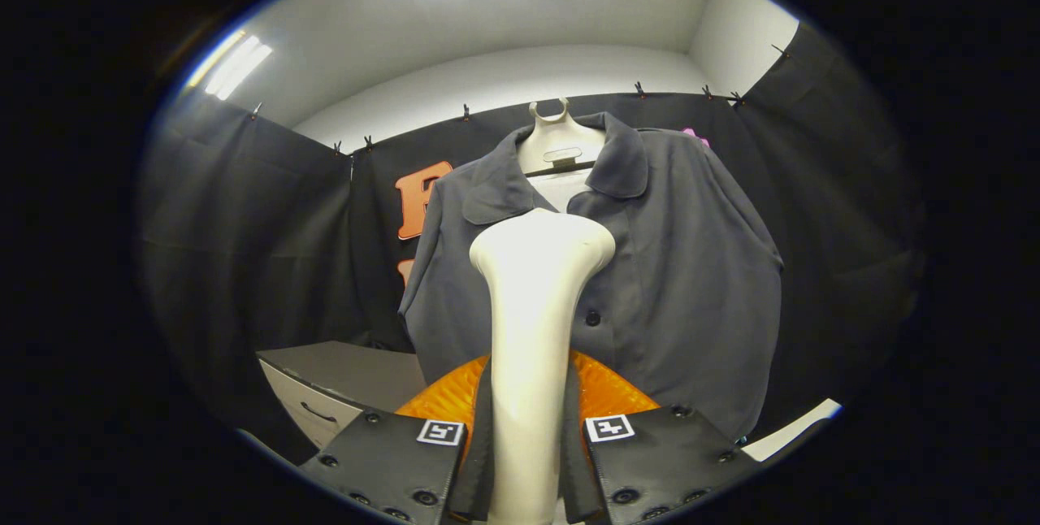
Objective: Iron the clothes twice with a garment steamer, once on the left side and once on the right side.
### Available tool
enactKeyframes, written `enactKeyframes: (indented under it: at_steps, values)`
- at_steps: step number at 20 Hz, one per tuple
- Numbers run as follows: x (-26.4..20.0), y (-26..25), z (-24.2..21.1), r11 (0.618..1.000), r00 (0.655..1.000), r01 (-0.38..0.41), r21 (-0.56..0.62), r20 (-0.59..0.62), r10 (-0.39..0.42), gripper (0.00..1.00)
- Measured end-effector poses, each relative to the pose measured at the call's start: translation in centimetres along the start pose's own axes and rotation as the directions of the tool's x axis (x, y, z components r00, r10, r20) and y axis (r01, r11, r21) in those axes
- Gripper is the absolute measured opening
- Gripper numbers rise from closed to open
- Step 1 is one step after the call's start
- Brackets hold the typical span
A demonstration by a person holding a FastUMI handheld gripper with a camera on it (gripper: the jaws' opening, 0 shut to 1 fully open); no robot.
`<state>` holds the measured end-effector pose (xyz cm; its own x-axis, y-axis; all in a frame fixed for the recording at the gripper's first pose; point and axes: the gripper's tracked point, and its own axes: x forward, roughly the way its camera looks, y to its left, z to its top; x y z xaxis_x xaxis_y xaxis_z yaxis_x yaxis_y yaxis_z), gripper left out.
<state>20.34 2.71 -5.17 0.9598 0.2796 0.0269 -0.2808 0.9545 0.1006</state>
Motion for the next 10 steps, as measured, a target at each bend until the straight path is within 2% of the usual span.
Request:
enactKeyframes:
  at_steps: [10]
  values:
    - [4.0, 3.2, -1.3, 0.999, 1.000, -0.025, -0.029, -0.014, 0.024, 0.41]
